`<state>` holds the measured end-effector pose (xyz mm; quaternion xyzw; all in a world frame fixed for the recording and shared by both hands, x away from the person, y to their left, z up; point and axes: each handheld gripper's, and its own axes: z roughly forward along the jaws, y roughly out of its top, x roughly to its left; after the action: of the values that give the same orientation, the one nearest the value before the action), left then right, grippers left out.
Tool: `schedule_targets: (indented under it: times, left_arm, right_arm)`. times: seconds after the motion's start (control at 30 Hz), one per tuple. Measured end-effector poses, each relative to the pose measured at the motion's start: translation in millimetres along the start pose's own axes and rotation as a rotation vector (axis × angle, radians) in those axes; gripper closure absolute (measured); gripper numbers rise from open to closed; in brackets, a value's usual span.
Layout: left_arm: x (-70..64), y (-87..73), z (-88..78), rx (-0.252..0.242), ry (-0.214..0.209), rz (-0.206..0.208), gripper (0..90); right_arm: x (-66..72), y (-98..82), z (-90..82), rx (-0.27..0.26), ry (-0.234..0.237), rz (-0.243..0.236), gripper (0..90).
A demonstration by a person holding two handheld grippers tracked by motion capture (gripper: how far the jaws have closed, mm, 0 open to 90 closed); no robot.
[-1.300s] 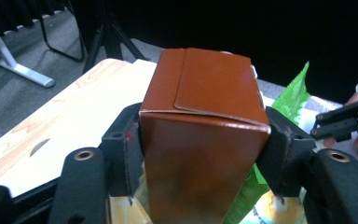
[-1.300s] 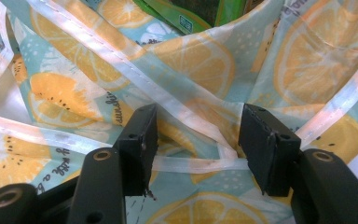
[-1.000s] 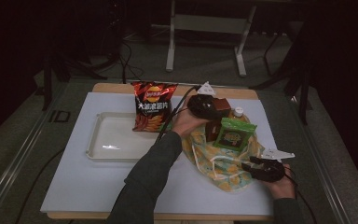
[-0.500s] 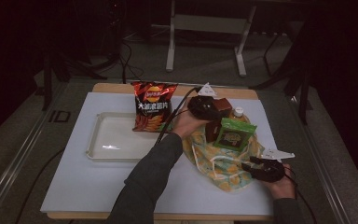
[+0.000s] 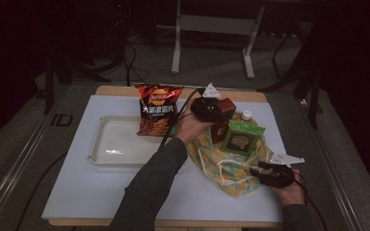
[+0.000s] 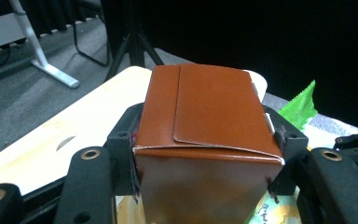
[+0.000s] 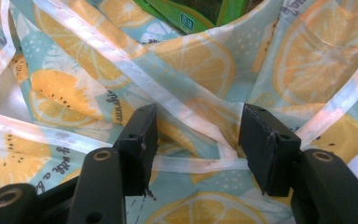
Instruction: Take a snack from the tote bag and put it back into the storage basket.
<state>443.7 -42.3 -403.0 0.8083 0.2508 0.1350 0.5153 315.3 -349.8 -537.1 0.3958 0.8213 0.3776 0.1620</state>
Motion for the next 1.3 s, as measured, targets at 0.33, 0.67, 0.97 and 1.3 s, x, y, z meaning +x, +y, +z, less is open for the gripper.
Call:
schedule_targets:
  times: [0.33, 0.67, 0.97, 1.3]
  left_arm:
    - [-1.5, 2.6, -21.9, -0.029, 0.014, -0.004, 42.1]
    - [-4.6, 4.8, -42.0, -0.046, -0.002, -0.018, 42.2]
    - [-10.1, 8.5, -53.1, -0.051, -0.015, -0.01, 42.2]
    - [-22.4, 16.4, -66.9, -0.079, -0.071, -0.015, 42.3]
  right_arm:
    - [0.2, 0.0, 0.1, 0.0, -0.001, -0.003, 46.8]
    - [0.3, 0.1, 0.0, 0.002, -0.003, -0.005, 46.8]
    - [0.5, 0.0, 0.2, -0.001, -0.005, -0.007, 46.8]
    - [1.1, 0.0, 0.3, -0.001, -0.006, -0.006, 46.9]
